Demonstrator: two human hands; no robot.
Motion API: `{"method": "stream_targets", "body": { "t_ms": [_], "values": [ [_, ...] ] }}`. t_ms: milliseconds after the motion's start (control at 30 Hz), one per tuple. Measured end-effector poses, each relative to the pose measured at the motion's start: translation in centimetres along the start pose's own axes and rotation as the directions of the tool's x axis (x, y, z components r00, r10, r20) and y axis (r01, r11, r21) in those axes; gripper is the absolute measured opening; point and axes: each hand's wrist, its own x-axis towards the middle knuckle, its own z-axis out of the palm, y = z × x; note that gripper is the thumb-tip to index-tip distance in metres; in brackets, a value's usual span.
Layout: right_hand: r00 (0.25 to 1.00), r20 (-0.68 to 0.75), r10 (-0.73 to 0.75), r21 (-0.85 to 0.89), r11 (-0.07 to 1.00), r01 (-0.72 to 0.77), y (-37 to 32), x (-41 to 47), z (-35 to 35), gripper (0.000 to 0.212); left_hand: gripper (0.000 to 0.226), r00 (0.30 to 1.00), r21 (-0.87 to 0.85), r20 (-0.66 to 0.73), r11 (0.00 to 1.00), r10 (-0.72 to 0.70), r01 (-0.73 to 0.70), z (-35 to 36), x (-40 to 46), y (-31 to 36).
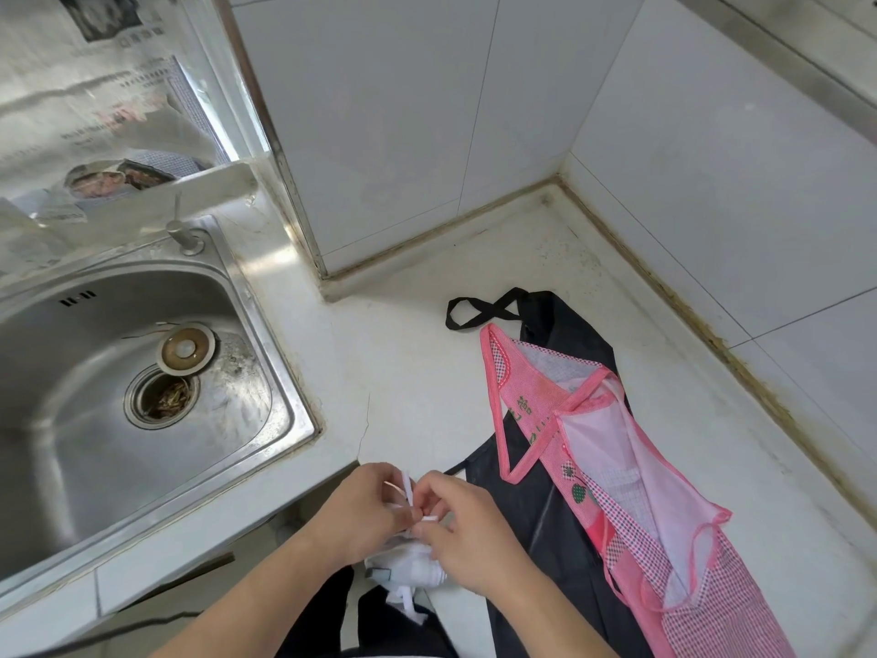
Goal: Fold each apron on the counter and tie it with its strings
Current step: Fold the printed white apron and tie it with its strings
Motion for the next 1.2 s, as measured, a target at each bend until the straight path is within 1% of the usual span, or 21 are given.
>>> {"method": "stream_targets", "body": {
  "t_ms": [133, 233, 333, 400, 500, 600, 700, 767, 833, 900, 1000, 1100, 1200],
  "values": [
    [0.998, -0.068, 0.0, 0.005, 1.0, 0.0, 0.3, 0.4, 0.3, 0.028, 0.01, 1.0, 0.017, 0.023, 1.0, -0.002, 0.002, -0.3, 0.0, 0.2],
    [0.995, -0.102, 0.012, 0.016, 1.0, -0.01, 0.9, 0.5, 0.5, 0.025, 0.007, 1.0, 0.01, 0.019, 1.0, -0.016, 0.016, -0.5, -0.2, -0.4],
    [0.991, -0.128, 0.028, 0.033, 0.999, -0.024, 1.2, 0.6, 0.7, 0.021, 0.021, 1.0, 0.034, -0.015, 0.999, -0.008, 0.008, -0.1, -0.4, -0.9],
    [0.99, -0.138, 0.038, 0.031, 0.999, -0.034, 1.2, 0.5, 1.0, 0.019, 0.023, 0.996, 0.101, -0.079, 0.995, 0.031, -0.023, 0.5, -0.6, -1.0],
    [0.986, -0.16, 0.044, 0.019, 0.999, -0.042, 1.2, 0.6, 1.2, 0.019, 0.018, 0.973, 0.203, -0.187, 0.974, 0.138, -0.099, 1.4, -0.7, -1.1],
    [0.984, -0.175, 0.023, -0.014, 1.0, -0.026, 1.2, 0.7, 1.1, 0.019, 0.017, 0.943, 0.307, -0.212, 0.934, 0.256, -0.184, 2.0, -0.9, -1.4],
    [0.985, -0.175, 0.013, -0.065, 0.998, -0.025, 1.2, 0.7, 0.9, 0.024, 0.018, 0.916, 0.406, -0.228, 0.887, 0.331, -0.22, 2.2, -0.9, -1.6],
    [0.987, -0.16, 0.02, -0.107, 0.994, -0.037, 1.3, 0.8, 0.9, 0.024, 0.016, 0.905, 0.441, -0.237, 0.869, 0.353, -0.224, 2.4, -0.8, -1.8],
    [0.988, -0.15, 0.04, -0.127, 0.99, -0.06, 1.1, 0.9, 0.9, 0.025, 0.016, 0.903, 0.435, -0.241, 0.871, 0.356, -0.227, 2.5, -0.7, -1.9],
    [0.986, -0.143, 0.08, -0.1, 0.99, -0.095, 0.8, 0.9, 0.9, 0.023, 0.017, 0.902, 0.419, -0.256, 0.881, 0.348, -0.221, 2.5, -0.7, -2.0],
    [0.978, -0.108, 0.176, -0.013, 0.984, -0.179, 0.5, 1.0, 0.8, 0.02, 0.024, 0.896, 0.399, -0.262, 0.885, 0.36, -0.239, 2.6, -0.8, -2.3],
    [0.961, -0.017, 0.274, 0.057, 0.96, -0.273, 0.4, 1.5, 0.8, 0.026, 0.029, 0.887, 0.357, -0.296, 0.902, 0.354, -0.241, 2.9, -1.0, -2.4],
    [0.951, 0.007, 0.308, 0.167, 0.938, -0.305, 0.4, 1.7, 1.0, 0.02, 0.028, 0.878, 0.258, -0.368, 0.941, 0.307, -0.221, 3.3, -1.1, -2.3]
  ]
}}
